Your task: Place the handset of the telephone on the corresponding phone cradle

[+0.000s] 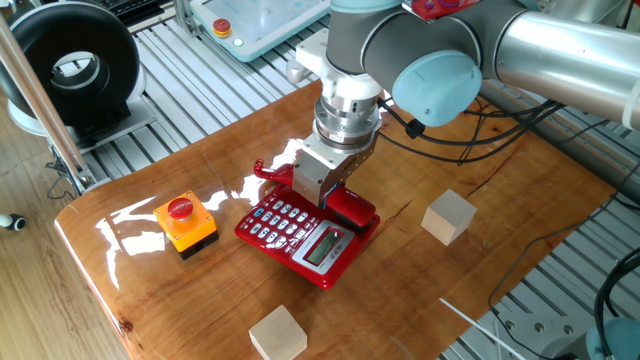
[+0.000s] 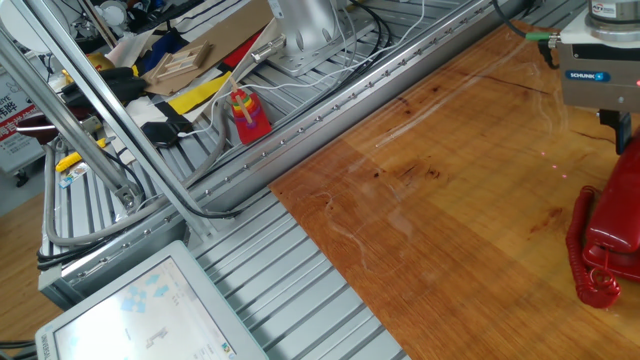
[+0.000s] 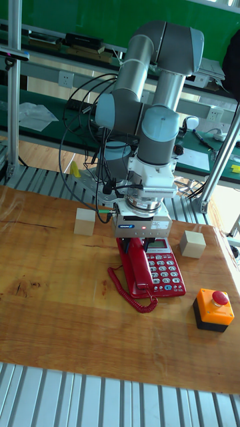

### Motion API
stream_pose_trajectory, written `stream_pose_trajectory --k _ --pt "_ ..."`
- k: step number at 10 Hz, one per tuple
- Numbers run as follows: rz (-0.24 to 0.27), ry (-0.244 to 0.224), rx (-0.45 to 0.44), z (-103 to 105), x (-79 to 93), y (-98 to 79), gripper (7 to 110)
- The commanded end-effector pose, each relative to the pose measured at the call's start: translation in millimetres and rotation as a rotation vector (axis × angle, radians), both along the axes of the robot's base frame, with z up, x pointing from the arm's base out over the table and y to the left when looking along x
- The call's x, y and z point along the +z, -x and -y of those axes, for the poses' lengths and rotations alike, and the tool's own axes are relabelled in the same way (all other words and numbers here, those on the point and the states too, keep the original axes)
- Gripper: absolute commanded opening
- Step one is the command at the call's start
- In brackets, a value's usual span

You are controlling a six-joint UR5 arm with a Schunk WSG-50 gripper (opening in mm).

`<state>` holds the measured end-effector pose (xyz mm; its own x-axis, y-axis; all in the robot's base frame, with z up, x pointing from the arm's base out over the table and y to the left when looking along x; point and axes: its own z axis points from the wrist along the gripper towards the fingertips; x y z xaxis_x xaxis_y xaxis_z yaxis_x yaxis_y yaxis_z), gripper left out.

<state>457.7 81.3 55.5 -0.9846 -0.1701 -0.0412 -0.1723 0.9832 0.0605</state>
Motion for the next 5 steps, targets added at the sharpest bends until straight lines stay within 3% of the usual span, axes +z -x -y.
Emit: stream_pose_trajectory --k 1,5 --pt "0.0 -0.014 -0.007 -2.4 1.3 -0.6 22" --pt "-0.005 -0.014 -0.006 -2.4 1.3 0.6 22"
